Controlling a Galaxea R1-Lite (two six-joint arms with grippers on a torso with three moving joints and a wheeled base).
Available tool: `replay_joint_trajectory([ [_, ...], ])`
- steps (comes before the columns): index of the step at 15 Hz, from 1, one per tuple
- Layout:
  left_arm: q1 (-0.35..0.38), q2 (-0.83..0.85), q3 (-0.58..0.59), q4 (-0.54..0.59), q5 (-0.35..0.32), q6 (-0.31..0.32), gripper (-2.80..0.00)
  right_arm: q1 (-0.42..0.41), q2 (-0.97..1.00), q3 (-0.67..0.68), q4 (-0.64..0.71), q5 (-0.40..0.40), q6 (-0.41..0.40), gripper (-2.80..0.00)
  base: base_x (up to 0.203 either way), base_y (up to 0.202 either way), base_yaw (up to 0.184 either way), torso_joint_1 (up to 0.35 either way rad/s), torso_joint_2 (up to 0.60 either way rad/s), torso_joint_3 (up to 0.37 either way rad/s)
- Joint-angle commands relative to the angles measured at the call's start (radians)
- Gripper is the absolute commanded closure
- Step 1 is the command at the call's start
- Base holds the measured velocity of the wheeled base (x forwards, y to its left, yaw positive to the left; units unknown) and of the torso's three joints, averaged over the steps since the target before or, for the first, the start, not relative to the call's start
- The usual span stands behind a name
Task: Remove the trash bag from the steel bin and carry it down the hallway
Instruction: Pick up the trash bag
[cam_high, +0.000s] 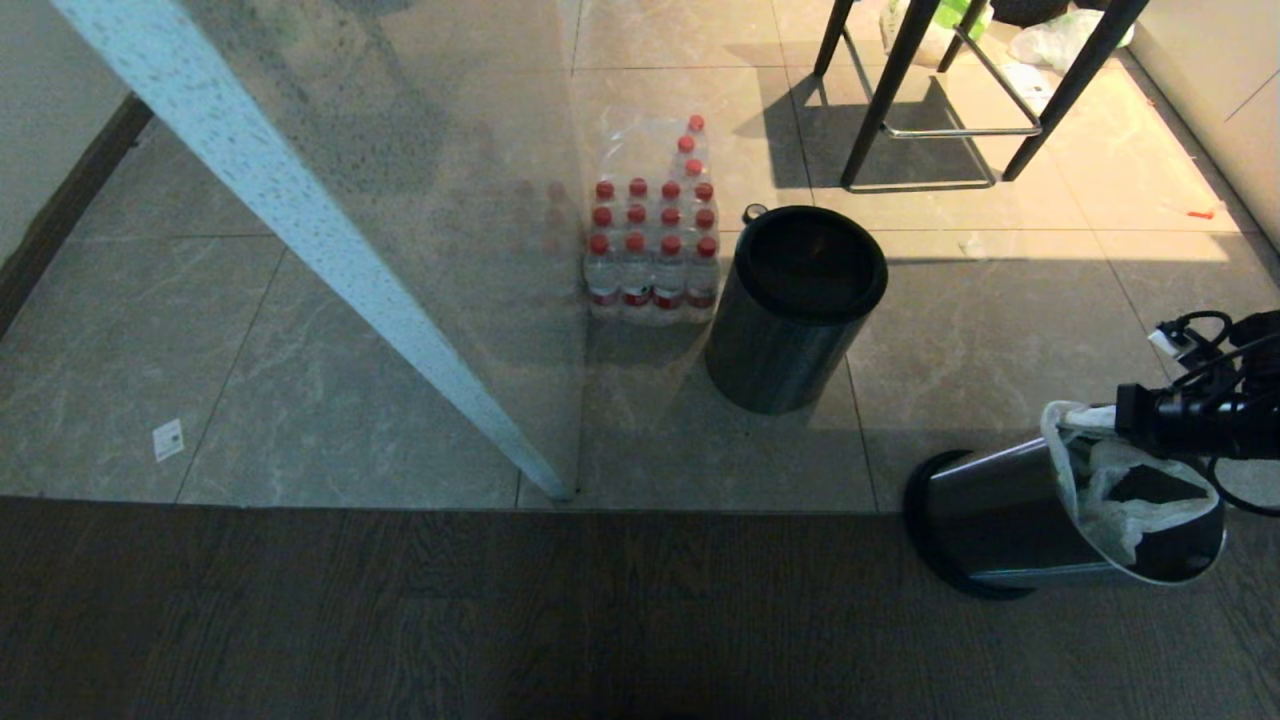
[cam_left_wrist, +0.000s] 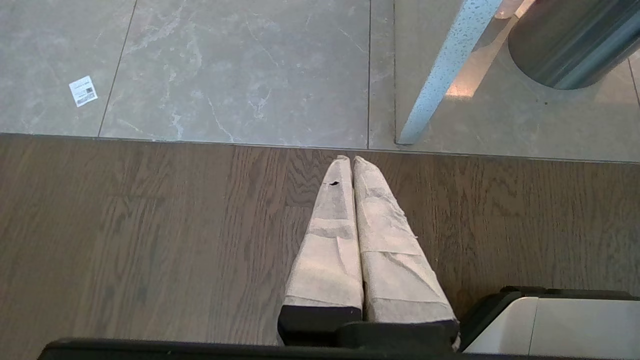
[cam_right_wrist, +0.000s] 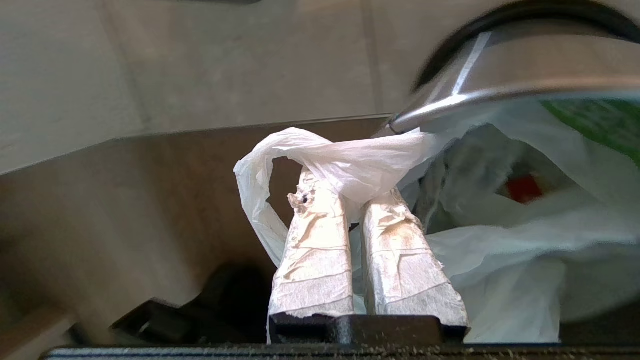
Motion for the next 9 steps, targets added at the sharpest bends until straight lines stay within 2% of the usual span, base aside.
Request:
replay_joint_trajectory([
  [1,0.0,0.0,0.0,0.0,0.0,0.0,0.0,-0.013,-0.059,0.02,-0.001,0.008,-0.003,0.0,0.0,0.0,0.0,0.0,0.0,0.0],
  [4,0.0,0.0,0.0,0.0,0.0,0.0,0.0,-0.041,-0.147,0.101,0.012,0.005,-0.067,0.0,0.0,0.0,0.0,0.0,0.0,0.0],
  [7,0.0,0.0,0.0,0.0,0.0,0.0,0.0,-0.061,-0.204,0.195,0.024,0.004,-0.234,0.0,0.0,0.0,0.0,0.0,0.0,0.0],
  [9,0.0,0.0,0.0,0.0,0.0,0.0,0.0,-0.084,-0.233,0.232,0.042,0.007,-0.28,0.0,0.0,0.0,0.0,0.0,0.0,0.0],
])
